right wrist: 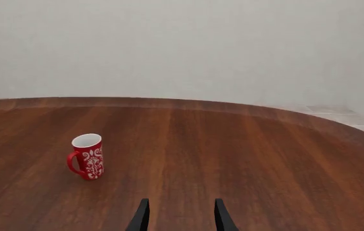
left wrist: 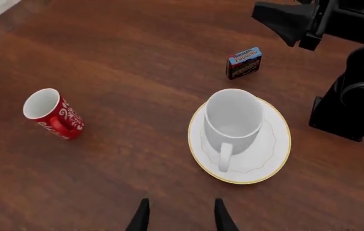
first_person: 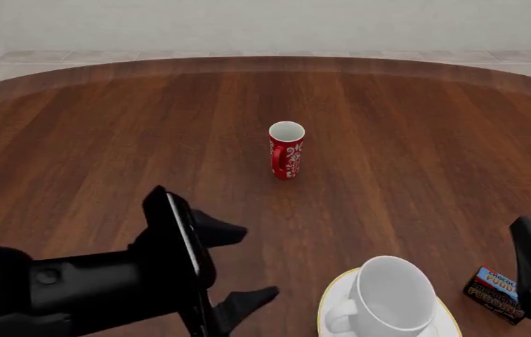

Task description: Put the white mug on the plate.

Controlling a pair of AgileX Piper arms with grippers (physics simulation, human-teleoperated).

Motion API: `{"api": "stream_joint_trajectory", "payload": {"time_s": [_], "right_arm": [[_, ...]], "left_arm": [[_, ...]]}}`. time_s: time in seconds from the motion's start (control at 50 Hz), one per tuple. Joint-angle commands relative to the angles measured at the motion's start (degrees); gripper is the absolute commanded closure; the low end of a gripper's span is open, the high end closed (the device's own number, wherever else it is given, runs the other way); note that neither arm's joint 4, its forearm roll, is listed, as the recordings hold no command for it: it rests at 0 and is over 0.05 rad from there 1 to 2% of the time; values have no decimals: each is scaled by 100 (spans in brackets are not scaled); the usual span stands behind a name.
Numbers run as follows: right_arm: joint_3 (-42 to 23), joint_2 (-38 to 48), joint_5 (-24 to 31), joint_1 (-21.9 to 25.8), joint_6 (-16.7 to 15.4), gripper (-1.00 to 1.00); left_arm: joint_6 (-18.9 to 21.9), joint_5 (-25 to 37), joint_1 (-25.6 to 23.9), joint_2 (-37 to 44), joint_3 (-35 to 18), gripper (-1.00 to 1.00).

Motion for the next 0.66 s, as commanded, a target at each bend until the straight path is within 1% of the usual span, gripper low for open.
{"api": "stream_joint_trajectory", "payload": {"time_s": [0.02, 0.06, 0.14, 0.22, 0.42, 0.66], "right_arm": [[-149, -5, -257, 13, 35, -100], [-187, -5, -298, 39, 11, -100], [-255, -5, -368, 38, 145, -100], [-233, -5, -427, 62, 142, -100], [-321, -5, -532, 87, 285, -100], [-359, -5, -600, 98, 341, -100]], "left_arm": [[20, 49, 33, -142, 50, -100], [20, 49, 33, -142, 50, -100], [20, 49, 33, -142, 50, -100], [20, 49, 33, -142, 50, -100], [20, 49, 33, -142, 50, -100], [20, 49, 33, -142, 50, -100]]}}
